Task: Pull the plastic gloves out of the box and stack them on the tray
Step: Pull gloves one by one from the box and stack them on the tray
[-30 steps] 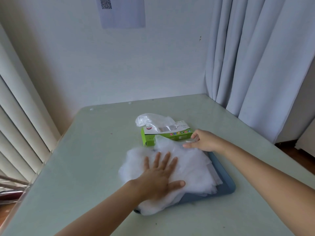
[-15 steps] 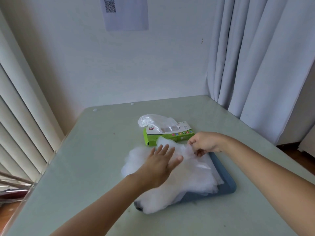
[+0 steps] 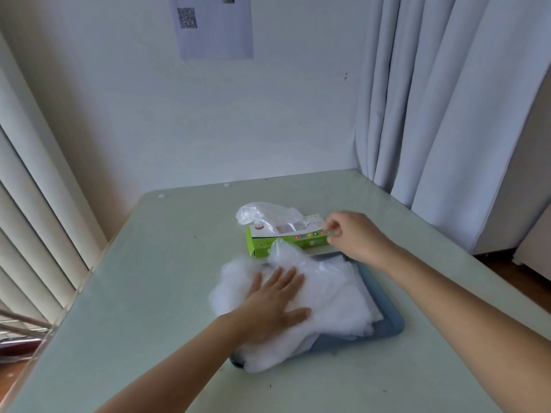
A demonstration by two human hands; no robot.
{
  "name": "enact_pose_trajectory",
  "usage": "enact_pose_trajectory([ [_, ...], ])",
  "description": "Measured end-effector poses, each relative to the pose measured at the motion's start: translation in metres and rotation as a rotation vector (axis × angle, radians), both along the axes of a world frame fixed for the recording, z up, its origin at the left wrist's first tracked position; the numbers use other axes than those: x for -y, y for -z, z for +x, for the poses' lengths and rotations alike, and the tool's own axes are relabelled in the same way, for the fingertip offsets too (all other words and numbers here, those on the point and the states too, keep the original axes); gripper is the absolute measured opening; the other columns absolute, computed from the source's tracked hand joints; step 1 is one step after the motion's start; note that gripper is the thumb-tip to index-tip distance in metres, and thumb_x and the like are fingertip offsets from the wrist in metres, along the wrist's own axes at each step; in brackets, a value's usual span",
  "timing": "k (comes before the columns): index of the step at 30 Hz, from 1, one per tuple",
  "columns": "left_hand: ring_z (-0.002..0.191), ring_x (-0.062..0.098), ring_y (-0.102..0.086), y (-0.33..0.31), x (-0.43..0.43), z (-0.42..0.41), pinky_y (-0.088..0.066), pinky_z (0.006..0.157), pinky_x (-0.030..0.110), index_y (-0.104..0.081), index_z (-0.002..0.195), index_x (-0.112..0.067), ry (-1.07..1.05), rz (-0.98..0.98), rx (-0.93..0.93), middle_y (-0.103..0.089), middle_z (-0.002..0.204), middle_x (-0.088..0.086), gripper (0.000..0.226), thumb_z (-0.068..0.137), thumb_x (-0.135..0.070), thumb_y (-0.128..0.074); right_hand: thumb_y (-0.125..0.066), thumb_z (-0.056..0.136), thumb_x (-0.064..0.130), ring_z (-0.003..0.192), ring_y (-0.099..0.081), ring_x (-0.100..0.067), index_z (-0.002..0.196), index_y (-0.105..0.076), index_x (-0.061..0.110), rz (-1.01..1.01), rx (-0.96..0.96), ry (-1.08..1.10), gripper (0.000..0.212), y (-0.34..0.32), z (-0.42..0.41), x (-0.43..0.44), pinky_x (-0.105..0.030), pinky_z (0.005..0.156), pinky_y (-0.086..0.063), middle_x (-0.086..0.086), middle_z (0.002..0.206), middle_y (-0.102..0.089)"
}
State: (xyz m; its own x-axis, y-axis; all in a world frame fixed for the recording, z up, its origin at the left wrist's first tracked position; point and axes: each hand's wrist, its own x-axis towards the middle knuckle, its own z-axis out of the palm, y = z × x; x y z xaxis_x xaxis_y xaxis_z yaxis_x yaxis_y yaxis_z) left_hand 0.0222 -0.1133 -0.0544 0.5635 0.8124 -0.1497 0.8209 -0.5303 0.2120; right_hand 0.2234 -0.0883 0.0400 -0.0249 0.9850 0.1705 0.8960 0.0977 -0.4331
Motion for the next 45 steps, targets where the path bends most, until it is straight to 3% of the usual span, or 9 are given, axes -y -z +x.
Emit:
enact_pose_trajectory([
  [5,0.145,0.009,0.016,0.007,0.003,0.005,0.010,0.118,0.046,0.004,0.153,-0.026,-0.055,0.073,0.026,0.009,0.160,-0.008,0.097,0.079,-0.079,-0.029,-0.040,0.093,0.002,0.109,-0.058,-0.029,0.114,-0.060,0.004,-0.218,-0.205,-0.247,0.029,0.022,-0.073,0.028,-0.038,0.094,-0.045,-0.013,0.113,-0.063],
  [11,0.145,0.010,0.018,0.004,0.008,0.008,0.011,0.118,0.044,0.012,0.152,-0.016,-0.114,0.095,-0.064,0.017,0.159,-0.002,0.113,0.066,-0.086,-0.011,-0.030,0.101,0.010,0.144,-0.022,-0.016,0.150,-0.023,0.015,-0.249,-0.152,-0.205,0.051,0.083,-0.054,0.037,-0.023,0.114,-0.015,-0.003,0.157,-0.023],
  [15,0.145,0.011,0.019,0.002,0.012,0.007,0.012,0.116,0.050,0.010,0.152,-0.021,-0.132,0.075,-0.064,0.018,0.159,-0.004,0.108,0.070,-0.087,-0.010,-0.019,0.099,0.055,0.147,0.013,-0.019,0.152,0.001,0.034,-0.290,0.217,-0.204,0.060,0.100,-0.026,0.038,-0.036,0.118,0.008,0.003,0.160,0.013],
  [18,0.145,0.017,0.021,-0.003,0.016,-0.002,0.015,0.114,0.053,0.012,0.152,-0.028,-0.144,0.033,-0.113,0.022,0.158,-0.004,0.096,0.080,-0.081,-0.023,0.004,0.056,0.095,0.145,0.022,-0.023,0.151,0.005,0.037,-0.314,0.247,-0.190,0.111,0.097,-0.005,0.041,-0.039,0.118,0.011,-0.003,0.158,0.022],
  [22,0.144,0.024,0.023,-0.012,0.024,-0.019,0.015,0.110,0.061,0.019,0.149,-0.029,-0.181,-0.033,-0.263,0.025,0.157,0.000,0.106,0.075,-0.085,-0.032,-0.011,0.053,0.094,0.143,0.025,-0.025,0.151,0.011,0.033,-0.400,0.249,-0.194,0.118,0.089,0.007,0.044,-0.036,0.117,0.010,-0.007,0.155,0.028],
  [28,0.148,0.013,0.001,-0.058,0.022,-0.049,-0.007,0.118,0.046,0.003,0.153,-0.031,-0.187,-0.262,-0.296,0.008,0.160,-0.008,0.103,0.077,-0.072,-0.054,-0.047,0.080,0.074,0.147,-0.011,-0.026,0.151,-0.018,0.028,-0.488,0.351,-0.217,0.089,0.057,0.011,0.038,-0.036,0.116,-0.020,-0.009,0.160,-0.007],
  [32,0.135,0.007,-0.037,-0.096,-0.009,-0.060,-0.025,0.113,0.026,-0.034,0.145,-0.035,-0.229,-0.260,-0.137,-0.038,0.148,-0.012,0.072,0.082,-0.066,-0.053,-0.058,0.083,0.061,0.082,-0.058,-0.019,0.097,-0.064,0.012,-0.207,0.255,-0.132,0.051,0.018,0.012,0.008,-0.031,0.070,-0.041,-0.007,0.097,-0.067],
  [37,0.119,0.016,-0.054,-0.117,-0.075,-0.058,-0.038,0.098,0.027,-0.061,0.116,-0.021,-0.350,-0.135,0.015,-0.060,0.118,-0.002,0.039,0.091,-0.050,-0.054,-0.071,0.081,0.034,0.094,-0.062,-0.020,0.099,-0.068,0.014,-0.024,0.109,-0.129,0.027,-0.007,0.000,-0.060,-0.030,0.080,-0.047,-0.003,0.099,-0.068],
  [45,0.051,0.012,-0.049,-0.067,-0.172,-0.034,-0.036,0.047,0.019,-0.061,0.082,-0.007,-0.782,-0.396,0.402,-0.060,0.068,0.001,0.047,0.090,-0.053,-0.056,-0.072,0.074,0.057,0.126,-0.045,-0.020,0.137,-0.049,0.017,-0.235,0.152,-0.237,0.078,0.020,-0.047,-0.137,-0.031,0.101,-0.037,-0.002,0.138,-0.047],
])
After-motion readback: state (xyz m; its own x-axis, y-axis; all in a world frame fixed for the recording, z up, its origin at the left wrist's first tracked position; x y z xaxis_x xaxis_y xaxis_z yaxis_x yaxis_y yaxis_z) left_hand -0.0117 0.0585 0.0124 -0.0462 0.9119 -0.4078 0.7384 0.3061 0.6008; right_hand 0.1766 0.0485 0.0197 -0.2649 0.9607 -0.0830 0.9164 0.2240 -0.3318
